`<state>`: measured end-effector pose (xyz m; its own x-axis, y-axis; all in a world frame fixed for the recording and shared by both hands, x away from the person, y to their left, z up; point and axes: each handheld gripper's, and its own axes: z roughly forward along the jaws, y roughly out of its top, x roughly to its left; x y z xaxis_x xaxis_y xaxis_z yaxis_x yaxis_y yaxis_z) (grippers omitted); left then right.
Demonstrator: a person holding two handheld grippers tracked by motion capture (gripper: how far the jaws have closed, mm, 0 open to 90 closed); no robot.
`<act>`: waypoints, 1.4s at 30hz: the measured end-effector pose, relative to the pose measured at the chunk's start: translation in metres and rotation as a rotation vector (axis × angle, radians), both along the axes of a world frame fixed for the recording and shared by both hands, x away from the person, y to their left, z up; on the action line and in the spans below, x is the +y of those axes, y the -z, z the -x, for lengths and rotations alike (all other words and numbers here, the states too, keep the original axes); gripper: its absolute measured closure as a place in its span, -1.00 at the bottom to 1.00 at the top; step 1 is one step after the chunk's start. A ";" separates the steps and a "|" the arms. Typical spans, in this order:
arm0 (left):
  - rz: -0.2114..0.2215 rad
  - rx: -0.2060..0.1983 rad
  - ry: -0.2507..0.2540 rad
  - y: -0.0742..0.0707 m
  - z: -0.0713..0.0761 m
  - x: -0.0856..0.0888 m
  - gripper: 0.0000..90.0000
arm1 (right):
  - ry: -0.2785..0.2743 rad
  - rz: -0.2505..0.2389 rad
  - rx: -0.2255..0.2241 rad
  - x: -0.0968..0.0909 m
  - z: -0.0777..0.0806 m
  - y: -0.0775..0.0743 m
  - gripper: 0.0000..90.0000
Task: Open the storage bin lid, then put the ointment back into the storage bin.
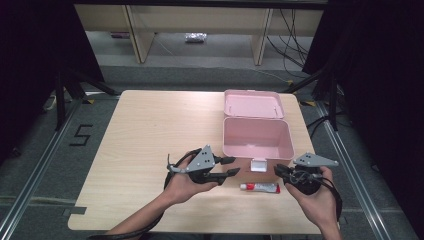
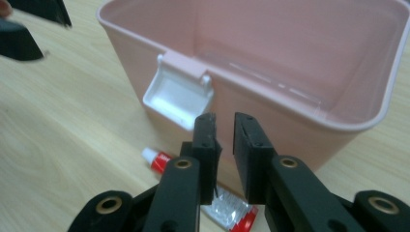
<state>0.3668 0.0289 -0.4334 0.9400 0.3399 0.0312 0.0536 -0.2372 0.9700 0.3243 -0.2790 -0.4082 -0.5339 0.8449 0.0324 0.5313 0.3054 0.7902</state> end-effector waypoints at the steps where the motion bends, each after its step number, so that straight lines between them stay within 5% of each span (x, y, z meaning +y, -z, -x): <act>1: -0.002 0.000 -0.003 0.000 0.000 0.001 0.32 | -0.001 0.008 0.005 -0.001 0.001 0.001 0.77; 14: 0.001 -0.010 -0.037 0.002 -0.004 0.017 0.08 | -0.033 0.036 0.097 -0.006 0.006 0.020 0.66; 32: -0.003 -0.015 -0.044 -0.002 -0.002 0.023 0.02 | -0.067 0.073 0.129 -0.004 0.005 0.026 0.59; 42: -0.009 -0.007 -0.072 -0.001 -0.006 0.029 0.01 | -0.193 0.182 0.174 0.000 -0.004 0.030 0.55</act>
